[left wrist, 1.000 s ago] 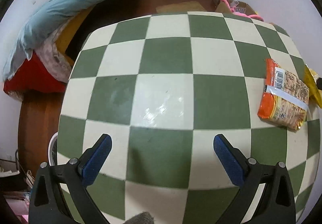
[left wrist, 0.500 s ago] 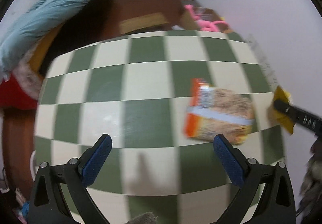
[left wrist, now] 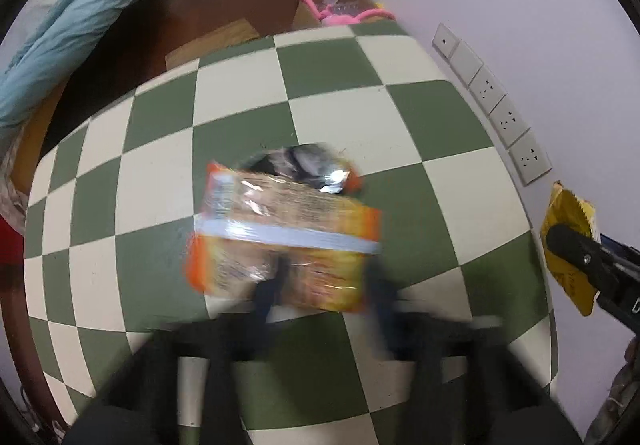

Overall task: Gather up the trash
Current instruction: 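Grasp the yellow chip bag with the right gripper while the left gripper grasps the orange snack pack, then carry the chip bag and snack pack over the bin and release both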

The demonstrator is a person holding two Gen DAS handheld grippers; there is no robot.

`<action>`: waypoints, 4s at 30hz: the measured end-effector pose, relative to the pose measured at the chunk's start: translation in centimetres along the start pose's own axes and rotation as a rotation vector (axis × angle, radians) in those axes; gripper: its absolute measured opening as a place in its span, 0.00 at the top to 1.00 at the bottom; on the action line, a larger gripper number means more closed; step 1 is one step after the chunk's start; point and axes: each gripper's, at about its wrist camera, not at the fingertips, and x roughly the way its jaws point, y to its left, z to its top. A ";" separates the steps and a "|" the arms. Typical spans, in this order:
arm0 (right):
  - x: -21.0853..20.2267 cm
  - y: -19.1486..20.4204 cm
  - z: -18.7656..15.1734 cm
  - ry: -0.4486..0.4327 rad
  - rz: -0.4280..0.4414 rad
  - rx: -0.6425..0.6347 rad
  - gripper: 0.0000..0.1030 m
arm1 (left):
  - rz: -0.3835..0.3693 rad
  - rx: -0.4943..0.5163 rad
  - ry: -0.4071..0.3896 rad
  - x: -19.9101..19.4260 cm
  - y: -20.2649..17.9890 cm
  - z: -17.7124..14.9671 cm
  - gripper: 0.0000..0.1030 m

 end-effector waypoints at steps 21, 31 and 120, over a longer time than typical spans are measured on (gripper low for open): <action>-11.7 8.7 -4.0 -0.154 0.144 -0.140 0.42 | -0.064 -0.171 -0.275 -15.8 10.3 -4.8 0.96; -5.8 6.7 -1.2 -0.063 0.090 -0.035 0.42 | -0.077 -0.135 -0.109 -8.2 10.2 -1.3 0.00; 0.9 58.9 -33.2 0.297 0.290 -0.834 0.00 | 0.278 -0.895 -0.037 -18.7 50.6 -40.6 0.03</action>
